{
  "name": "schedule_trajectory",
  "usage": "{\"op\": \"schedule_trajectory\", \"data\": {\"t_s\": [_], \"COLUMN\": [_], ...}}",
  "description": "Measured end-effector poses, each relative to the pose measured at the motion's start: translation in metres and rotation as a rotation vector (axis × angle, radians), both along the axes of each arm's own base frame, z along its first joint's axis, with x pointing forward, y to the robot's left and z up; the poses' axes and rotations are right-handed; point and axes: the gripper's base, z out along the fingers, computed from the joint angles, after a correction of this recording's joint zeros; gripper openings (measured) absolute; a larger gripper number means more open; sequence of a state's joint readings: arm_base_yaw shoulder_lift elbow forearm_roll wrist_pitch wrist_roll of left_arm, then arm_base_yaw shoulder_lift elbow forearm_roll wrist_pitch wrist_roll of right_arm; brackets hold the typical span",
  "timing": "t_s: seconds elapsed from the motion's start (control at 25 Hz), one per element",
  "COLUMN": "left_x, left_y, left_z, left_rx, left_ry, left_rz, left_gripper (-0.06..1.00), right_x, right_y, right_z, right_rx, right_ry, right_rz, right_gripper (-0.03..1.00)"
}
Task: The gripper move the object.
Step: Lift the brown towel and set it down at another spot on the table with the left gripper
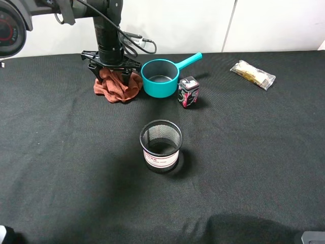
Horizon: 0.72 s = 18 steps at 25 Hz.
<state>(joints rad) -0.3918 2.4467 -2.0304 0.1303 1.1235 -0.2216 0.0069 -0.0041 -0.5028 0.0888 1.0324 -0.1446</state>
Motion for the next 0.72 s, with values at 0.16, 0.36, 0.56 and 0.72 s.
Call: {"op": "schedule_trajectory", "data": {"t_s": [0.16, 0.36, 0.56, 0.72], "left_x": [-0.001, -0.002, -0.003, -0.006], "left_y": [0.001, 0.001, 0.002, 0.004], "left_z": [0.001, 0.017, 0.041, 0.067], "left_rx": [0.006, -0.004, -0.009, -0.02], "left_ry": [0.012, -0.011, -0.049, -0.101], "left_rz": [0.002, 0.003, 0.003, 0.001], "left_gripper": [0.71, 0.71, 0.71, 0.71], "right_x": [0.0, 0.0, 0.0, 0.0], "right_y": [0.0, 0.0, 0.0, 0.0], "right_z": [0.0, 0.0, 0.0, 0.0], "right_rx": [0.0, 0.0, 0.0, 0.0], "right_ry": [0.0, 0.0, 0.0, 0.0], "right_rz": [0.0, 0.0, 0.0, 0.0], "right_gripper": [0.69, 0.69, 0.69, 0.69]}}
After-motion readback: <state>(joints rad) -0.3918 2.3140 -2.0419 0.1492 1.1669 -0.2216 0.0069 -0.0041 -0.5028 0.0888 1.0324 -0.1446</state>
